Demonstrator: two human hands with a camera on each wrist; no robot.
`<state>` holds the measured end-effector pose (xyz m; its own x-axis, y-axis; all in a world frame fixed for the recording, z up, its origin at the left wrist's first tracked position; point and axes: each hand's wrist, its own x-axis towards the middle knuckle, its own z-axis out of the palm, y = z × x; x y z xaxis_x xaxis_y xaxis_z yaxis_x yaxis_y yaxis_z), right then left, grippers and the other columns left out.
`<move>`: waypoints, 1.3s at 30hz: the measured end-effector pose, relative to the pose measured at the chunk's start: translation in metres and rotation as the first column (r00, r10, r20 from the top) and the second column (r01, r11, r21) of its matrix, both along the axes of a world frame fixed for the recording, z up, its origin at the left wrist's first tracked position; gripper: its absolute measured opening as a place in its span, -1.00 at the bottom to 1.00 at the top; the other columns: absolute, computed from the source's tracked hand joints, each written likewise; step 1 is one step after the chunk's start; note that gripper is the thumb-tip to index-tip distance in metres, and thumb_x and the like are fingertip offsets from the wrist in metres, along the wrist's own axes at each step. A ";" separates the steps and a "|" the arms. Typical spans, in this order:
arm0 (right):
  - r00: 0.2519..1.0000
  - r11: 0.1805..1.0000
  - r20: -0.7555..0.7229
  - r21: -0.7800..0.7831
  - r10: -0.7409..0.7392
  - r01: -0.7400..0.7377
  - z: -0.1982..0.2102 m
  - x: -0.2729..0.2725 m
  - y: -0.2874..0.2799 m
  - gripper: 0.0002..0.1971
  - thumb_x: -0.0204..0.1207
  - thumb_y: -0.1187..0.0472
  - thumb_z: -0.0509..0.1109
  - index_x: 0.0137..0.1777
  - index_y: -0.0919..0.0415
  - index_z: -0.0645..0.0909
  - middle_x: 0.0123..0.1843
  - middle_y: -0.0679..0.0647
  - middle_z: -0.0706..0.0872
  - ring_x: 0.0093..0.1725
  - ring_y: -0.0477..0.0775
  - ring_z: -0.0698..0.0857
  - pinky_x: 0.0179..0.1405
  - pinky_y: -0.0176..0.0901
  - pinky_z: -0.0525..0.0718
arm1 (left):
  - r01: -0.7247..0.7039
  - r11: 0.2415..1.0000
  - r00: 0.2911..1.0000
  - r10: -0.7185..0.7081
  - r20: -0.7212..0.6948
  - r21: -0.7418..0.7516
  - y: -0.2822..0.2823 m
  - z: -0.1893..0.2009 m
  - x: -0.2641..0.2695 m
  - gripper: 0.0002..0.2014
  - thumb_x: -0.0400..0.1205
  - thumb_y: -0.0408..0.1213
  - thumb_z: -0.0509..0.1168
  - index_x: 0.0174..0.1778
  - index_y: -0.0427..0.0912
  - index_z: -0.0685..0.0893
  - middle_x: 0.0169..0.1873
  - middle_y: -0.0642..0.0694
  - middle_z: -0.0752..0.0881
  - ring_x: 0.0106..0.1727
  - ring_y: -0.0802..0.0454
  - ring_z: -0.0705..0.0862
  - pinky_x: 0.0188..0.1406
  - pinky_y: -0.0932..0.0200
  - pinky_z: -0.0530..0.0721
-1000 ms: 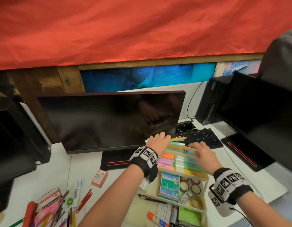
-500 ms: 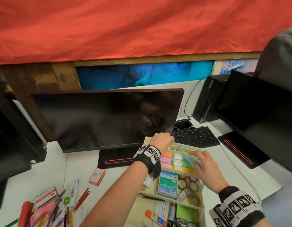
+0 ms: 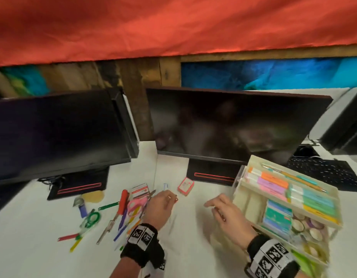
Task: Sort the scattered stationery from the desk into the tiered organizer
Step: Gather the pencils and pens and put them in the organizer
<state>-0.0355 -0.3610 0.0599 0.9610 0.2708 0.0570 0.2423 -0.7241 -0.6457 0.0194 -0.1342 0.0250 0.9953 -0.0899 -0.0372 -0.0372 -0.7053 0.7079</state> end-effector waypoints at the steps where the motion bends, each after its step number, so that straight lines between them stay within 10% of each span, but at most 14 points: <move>1: 0.998 0.999 -0.032 -0.010 0.050 -0.050 -0.005 0.000 0.015 -0.70 0.59 0.36 0.17 0.15 0.04 0.63 -0.03 -0.23 0.43 -0.10 -0.40 0.48 -0.03 -0.59 0.35 | -0.067 0.997 0.997 0.066 -0.033 -0.025 0.021 -0.005 -0.009 -0.86 0.67 -0.27 0.21 -0.14 0.00 0.65 -0.30 0.01 0.72 -0.36 0.14 0.65 -0.22 0.22 0.63; 7: 0.937 0.966 -0.293 -0.116 0.188 -0.230 -0.044 -0.007 0.081 -0.71 0.60 0.28 0.10 0.18 0.07 0.59 -0.05 -0.14 0.41 0.06 0.04 0.62 0.07 -0.21 0.49 | -0.330 0.935 0.921 0.350 -0.172 0.134 0.118 -0.030 -0.038 -0.86 0.68 -0.23 0.21 0.01 -0.05 0.68 -0.06 -0.16 0.79 -0.08 -0.15 0.71 -0.12 0.14 0.62; 10: 0.887 0.926 -0.421 -0.224 0.188 -0.303 -0.060 -0.012 0.102 -0.81 0.57 0.27 0.11 0.07 0.11 0.52 -0.16 -0.13 0.34 -0.12 0.04 0.58 -0.12 -0.18 0.41 | -0.298 0.946 0.919 0.321 -0.231 0.131 0.137 -0.039 -0.040 -0.87 0.64 -0.29 0.24 -0.14 0.02 0.64 -0.04 -0.13 0.79 0.00 -0.16 0.72 -0.04 0.15 0.59; 16: 0.867 0.910 -0.495 -0.385 -0.063 -0.153 -0.080 -0.023 0.136 -0.71 0.63 0.17 0.11 0.31 0.20 0.33 0.23 0.16 0.46 0.13 0.29 0.65 -0.04 -0.01 0.53 | -0.212 0.968 0.936 0.242 -0.257 0.137 0.150 -0.045 -0.038 -0.87 0.64 -0.26 0.22 -0.18 0.04 0.60 -0.09 -0.11 0.78 -0.04 -0.13 0.70 -0.05 0.12 0.60; 23: 0.889 0.959 -0.452 -0.275 -0.072 -0.063 -0.085 0.007 0.162 -0.78 0.64 0.17 0.09 0.22 0.20 0.40 0.19 0.18 0.46 -0.04 0.23 0.63 0.06 0.01 0.57 | 0.135 0.945 0.932 -0.018 -0.363 0.298 0.136 -0.034 -0.034 -0.69 0.53 0.16 0.28 -0.31 0.04 0.44 -0.37 0.11 0.60 -0.15 0.04 0.63 0.00 0.13 0.54; 26: 0.915 0.960 -0.373 -0.275 -0.155 0.050 -0.083 0.036 0.158 -0.68 0.53 0.26 0.23 0.28 0.17 0.36 0.21 0.15 0.41 0.04 0.26 0.66 0.01 0.02 0.62 | 0.255 0.876 0.922 -0.093 -0.375 0.410 0.121 -0.036 -0.034 -0.53 0.44 0.28 0.33 -0.12 -0.07 0.44 -0.19 -0.03 0.68 -0.04 -0.06 0.69 -0.15 0.14 0.51; 32: 0.932 0.910 -0.343 -0.413 -0.122 -0.033 -0.087 0.077 0.149 -0.50 0.47 0.07 0.36 0.39 0.09 0.32 0.36 0.10 0.32 0.32 0.17 0.38 0.25 0.05 0.55 | 0.320 0.808 0.918 -0.135 -0.374 0.494 0.110 -0.042 -0.030 -0.30 0.44 0.26 0.34 0.33 -0.14 0.39 0.17 -0.07 0.67 0.18 -0.10 0.66 -0.02 0.08 0.59; 39: 0.935 0.900 -0.305 -0.435 -0.180 0.032 -0.096 0.077 0.144 -0.59 0.57 0.13 0.24 0.41 0.14 0.34 0.33 0.16 0.38 0.32 0.18 0.43 0.24 0.03 0.59 | 0.314 0.826 0.915 -0.132 -0.381 0.468 0.119 -0.046 -0.028 -0.35 0.45 0.19 0.37 0.31 -0.13 0.36 0.13 -0.05 0.69 0.12 -0.09 0.70 -0.08 0.09 0.61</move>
<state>0.0418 -0.2173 -0.0358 0.9274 0.0931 -0.3624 -0.0238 -0.9519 -0.3055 -0.0088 -0.0155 -0.0212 0.8734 -0.1851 -0.4505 -0.0762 -0.9655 0.2490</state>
